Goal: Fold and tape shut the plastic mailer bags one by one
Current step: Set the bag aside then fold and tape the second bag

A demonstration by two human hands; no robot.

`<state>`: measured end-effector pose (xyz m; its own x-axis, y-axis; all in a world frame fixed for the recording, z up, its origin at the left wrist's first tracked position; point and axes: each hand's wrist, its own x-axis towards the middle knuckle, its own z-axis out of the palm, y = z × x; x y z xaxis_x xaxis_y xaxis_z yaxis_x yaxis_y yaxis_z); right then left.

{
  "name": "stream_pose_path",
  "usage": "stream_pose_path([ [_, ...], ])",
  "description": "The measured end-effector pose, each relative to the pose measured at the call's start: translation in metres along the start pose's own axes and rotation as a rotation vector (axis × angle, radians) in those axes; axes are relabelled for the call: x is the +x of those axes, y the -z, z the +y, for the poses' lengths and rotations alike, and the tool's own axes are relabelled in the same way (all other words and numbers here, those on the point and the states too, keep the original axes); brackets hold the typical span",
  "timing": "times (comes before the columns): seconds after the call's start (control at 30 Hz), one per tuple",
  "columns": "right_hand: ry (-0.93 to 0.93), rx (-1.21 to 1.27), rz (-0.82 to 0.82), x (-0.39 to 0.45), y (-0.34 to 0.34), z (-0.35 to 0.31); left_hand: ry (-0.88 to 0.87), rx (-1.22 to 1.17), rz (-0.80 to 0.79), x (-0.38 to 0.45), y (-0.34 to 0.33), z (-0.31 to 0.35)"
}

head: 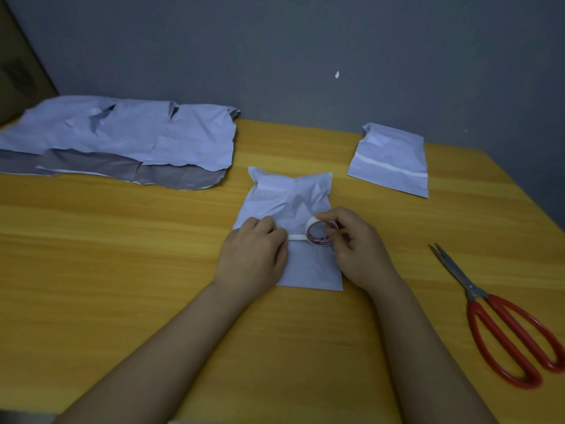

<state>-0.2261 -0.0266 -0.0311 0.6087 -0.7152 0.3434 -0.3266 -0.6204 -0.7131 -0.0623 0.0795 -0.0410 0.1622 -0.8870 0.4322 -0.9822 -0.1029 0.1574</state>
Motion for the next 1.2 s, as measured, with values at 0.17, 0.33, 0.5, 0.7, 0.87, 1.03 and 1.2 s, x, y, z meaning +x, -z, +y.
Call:
stream_pose_path([
  [0.17, -0.067, 0.041, 0.039, 0.000, -0.001, 0.001, -0.037, 0.081, -0.091, -0.011, 0.006, 0.005],
  [0.33, -0.039, -0.012, 0.027, 0.001, -0.001, -0.001, 0.023, 0.028, -0.206, -0.014, 0.016, 0.011],
  [0.5, -0.009, -0.111, 0.039, 0.000, -0.003, -0.006, 0.087, -0.097, -0.243, -0.023, 0.019, 0.010],
  [0.7, 0.005, -0.107, 0.056, -0.004, -0.005, -0.006, 0.136, -0.037, -0.339, -0.031, 0.019, 0.010],
  [0.87, -0.010, -0.068, 0.056, -0.005, -0.006, -0.006, 0.207, -0.018, -0.426, -0.032, 0.020, 0.011],
  [1.03, -0.009, -0.048, 0.061, -0.007, -0.007, -0.006, 0.239, -0.007, -0.484, -0.031, 0.024, 0.013],
  [1.2, -0.023, -0.017, 0.094, -0.009, -0.009, -0.006, 0.241, -0.024, -0.485, -0.025, 0.033, 0.011],
])
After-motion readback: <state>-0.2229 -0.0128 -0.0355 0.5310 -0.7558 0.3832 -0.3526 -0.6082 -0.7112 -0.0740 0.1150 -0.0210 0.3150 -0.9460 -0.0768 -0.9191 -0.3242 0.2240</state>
